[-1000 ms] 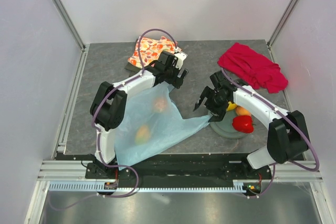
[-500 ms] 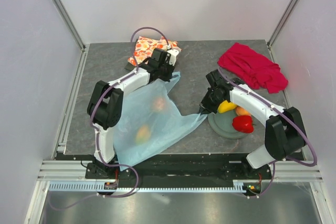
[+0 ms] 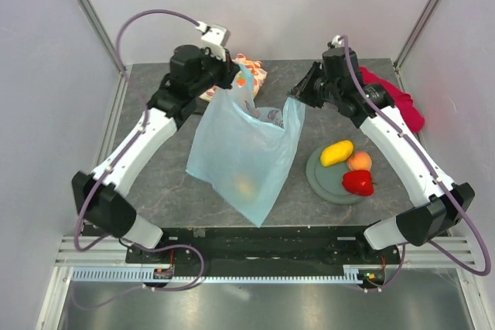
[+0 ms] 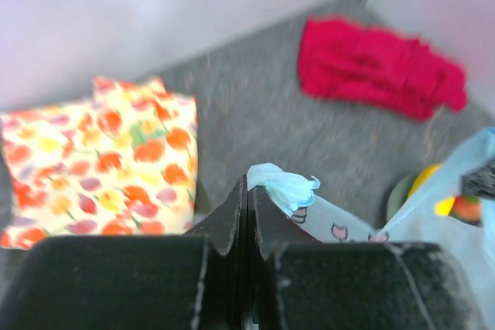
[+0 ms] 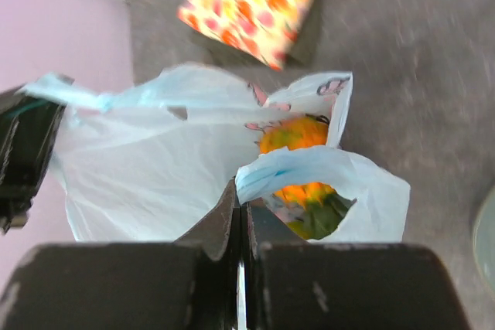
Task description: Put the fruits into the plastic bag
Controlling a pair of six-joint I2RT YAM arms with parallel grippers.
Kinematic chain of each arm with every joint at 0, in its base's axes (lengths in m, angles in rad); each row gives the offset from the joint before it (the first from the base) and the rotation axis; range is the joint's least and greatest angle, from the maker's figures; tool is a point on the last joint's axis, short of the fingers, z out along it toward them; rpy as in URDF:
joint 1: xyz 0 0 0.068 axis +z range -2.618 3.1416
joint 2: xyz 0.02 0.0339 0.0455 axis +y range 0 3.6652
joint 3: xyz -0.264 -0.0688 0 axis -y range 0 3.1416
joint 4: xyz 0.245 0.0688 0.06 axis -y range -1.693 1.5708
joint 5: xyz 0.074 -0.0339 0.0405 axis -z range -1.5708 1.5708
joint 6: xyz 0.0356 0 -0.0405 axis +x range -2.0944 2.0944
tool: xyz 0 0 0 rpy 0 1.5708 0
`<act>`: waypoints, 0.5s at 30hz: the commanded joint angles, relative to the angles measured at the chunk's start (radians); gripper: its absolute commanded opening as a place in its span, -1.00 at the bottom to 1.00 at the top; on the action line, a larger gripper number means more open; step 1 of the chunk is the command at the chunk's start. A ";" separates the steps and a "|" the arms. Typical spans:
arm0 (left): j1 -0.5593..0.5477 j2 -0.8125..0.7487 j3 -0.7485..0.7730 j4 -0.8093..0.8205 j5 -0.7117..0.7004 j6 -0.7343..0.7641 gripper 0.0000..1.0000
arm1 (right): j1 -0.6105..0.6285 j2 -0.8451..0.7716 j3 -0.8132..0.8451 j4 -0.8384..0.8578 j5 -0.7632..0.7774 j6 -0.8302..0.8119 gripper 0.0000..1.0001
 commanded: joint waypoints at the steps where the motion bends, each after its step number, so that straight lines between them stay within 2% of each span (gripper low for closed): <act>1: 0.011 -0.162 -0.052 0.095 -0.067 -0.070 -0.97 | 0.000 -0.018 0.118 0.047 0.030 -0.139 -1.00; 4: 0.012 -0.269 -0.127 0.122 -0.094 -0.090 -0.97 | 0.000 -0.033 0.124 0.073 0.033 -0.181 -1.00; 9: 0.009 -0.450 -0.344 0.168 -0.124 -0.196 -0.97 | 0.000 -0.087 0.085 0.162 -0.002 -0.251 -1.00; 14: -0.005 -0.671 -0.579 0.179 -0.157 -0.309 -0.97 | 0.000 -0.092 0.106 0.211 -0.089 -0.381 -1.00; 15: -0.008 -0.697 -0.610 0.176 -0.209 -0.321 -0.97 | 0.000 -0.090 0.111 0.221 -0.124 -0.395 -1.00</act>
